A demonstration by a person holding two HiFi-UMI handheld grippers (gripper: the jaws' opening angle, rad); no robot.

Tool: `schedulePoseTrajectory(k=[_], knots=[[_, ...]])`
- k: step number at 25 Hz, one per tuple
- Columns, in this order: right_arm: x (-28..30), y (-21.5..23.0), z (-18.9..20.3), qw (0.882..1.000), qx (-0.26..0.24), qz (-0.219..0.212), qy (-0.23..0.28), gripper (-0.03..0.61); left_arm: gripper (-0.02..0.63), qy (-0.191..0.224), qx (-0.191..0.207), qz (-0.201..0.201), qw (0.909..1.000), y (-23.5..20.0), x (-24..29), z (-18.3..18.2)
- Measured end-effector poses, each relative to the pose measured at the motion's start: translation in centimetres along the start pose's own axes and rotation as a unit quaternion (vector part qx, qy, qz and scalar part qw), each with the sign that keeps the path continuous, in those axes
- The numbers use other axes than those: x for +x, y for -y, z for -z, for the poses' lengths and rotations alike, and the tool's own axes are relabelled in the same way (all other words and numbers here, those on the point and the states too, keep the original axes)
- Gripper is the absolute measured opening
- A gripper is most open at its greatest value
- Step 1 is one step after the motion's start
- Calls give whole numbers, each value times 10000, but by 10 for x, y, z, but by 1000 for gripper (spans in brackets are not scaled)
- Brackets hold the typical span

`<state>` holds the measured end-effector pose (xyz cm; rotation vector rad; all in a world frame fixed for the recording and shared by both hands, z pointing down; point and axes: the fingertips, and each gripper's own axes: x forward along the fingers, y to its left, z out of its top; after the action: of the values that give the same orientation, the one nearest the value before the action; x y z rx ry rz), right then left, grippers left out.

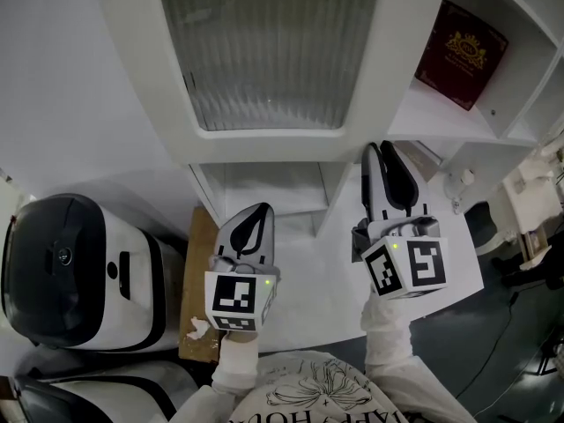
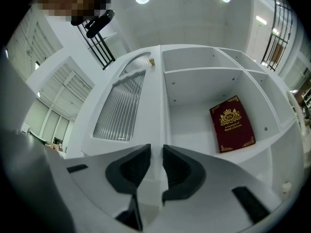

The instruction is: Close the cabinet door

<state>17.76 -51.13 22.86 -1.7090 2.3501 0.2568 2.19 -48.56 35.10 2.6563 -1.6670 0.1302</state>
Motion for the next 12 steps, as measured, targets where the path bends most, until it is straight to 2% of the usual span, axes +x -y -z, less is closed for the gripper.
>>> schedulePoseTrajectory(k=[12], knots=[[15, 5, 5, 10000, 12, 77, 26, 75, 5, -40, -25, -95, 9999, -13, 6, 4]])
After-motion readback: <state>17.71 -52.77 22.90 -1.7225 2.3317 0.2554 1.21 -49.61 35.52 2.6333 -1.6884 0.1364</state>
